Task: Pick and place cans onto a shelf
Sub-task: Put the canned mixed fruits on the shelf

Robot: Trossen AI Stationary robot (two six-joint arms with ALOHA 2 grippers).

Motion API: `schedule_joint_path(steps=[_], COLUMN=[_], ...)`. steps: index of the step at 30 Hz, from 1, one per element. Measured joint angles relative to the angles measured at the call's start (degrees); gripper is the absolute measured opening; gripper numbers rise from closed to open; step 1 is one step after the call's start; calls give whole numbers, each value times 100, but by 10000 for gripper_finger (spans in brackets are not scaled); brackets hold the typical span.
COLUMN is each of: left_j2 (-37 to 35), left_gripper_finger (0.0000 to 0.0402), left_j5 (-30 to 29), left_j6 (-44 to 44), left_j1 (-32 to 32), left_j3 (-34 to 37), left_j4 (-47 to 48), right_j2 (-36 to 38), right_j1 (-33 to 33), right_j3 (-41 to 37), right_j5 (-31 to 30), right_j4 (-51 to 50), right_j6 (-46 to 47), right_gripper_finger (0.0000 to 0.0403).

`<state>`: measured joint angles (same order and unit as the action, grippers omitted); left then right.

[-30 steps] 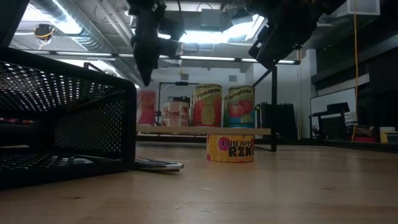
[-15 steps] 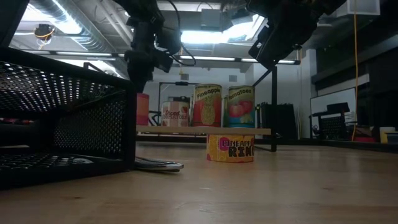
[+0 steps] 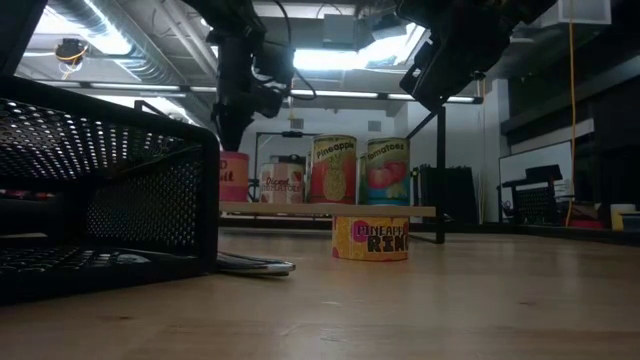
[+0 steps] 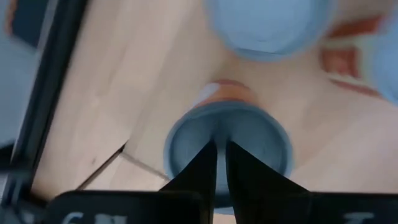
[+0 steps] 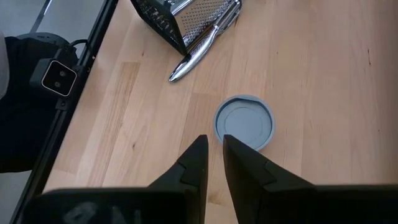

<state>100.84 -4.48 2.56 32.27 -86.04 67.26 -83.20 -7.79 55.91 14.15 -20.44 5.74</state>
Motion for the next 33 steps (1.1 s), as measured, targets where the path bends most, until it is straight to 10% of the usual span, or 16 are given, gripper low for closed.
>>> schedule_joint_path(steps=[12,33], left_j2=[-29,-38], left_gripper_finger=[27,100], left_j5=[-285,-64], left_j6=[-920,1903], left_j1=[-37,-565], left_j3=[-157,-789], left_j4=[242,1661], right_j2=[0,0], right_j1=[0,0], right_j3=[-1,-1], right_j5=[0,2], right_j4=[-1,-21], right_j6=[-5,0], right_gripper_finger=[55,55])
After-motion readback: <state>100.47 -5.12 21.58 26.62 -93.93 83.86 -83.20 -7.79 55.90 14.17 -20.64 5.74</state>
